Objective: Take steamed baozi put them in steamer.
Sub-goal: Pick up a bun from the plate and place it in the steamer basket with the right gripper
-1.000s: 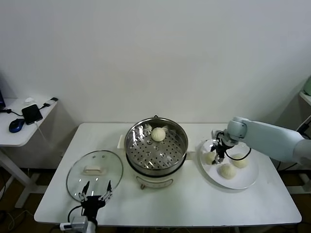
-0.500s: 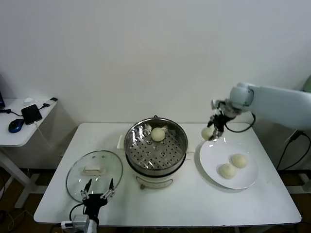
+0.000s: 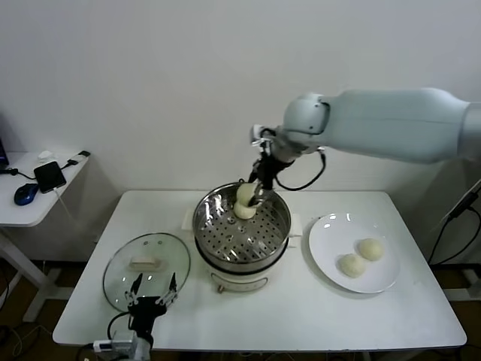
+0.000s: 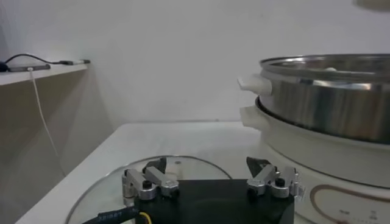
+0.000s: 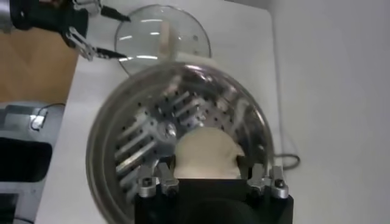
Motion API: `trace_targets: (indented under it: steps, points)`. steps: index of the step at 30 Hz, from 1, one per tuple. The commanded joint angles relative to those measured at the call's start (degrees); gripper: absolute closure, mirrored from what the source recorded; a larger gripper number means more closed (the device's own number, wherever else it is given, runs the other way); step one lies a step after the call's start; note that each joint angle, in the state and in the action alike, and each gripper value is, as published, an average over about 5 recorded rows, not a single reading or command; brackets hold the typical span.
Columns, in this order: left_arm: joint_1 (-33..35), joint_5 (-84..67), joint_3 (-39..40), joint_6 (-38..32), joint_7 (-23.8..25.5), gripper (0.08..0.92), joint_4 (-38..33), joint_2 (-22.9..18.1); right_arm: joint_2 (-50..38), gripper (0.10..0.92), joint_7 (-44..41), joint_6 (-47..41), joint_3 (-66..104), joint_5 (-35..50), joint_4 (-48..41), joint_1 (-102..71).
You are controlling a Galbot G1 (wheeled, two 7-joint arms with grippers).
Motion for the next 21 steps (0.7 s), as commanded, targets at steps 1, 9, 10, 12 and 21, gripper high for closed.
trace_targets:
  steps: [1,9,10,12,21]
  points:
    - [0.0,0.0,0.0,0.0,0.0,0.177,-0.3,0.0,9.5,0.353,5.2,-3.7,1.1,2.4,-3.9,-7.9]
    - [0.0,-0.2,0.2,-0.1,0.0,0.177,-0.6,-0.1,12.8,0.355,5.5,-3.4,1.7,-2.5,-14.2,-16.1]
    - [0.0,-0.2,0.2,-0.1,0.0,0.177,-0.6,-0.1,13.1,0.355,5.4,-3.3,1.7,-2.7,-15.0,-16.7]
    - [-0.1,-0.4,0.2,-0.1,0.0,0.177,-0.5,-0.1,13.5,0.355,5.3,-3.1,2.0,-2.9,-16.1,-17.6]
    - [-0.7,-0.7,0.5,0.1,-0.1,0.177,0.0,-0.3,14.0,0.306,5.0,-1.7,3.8,-3.3,-17.7,-18.9]
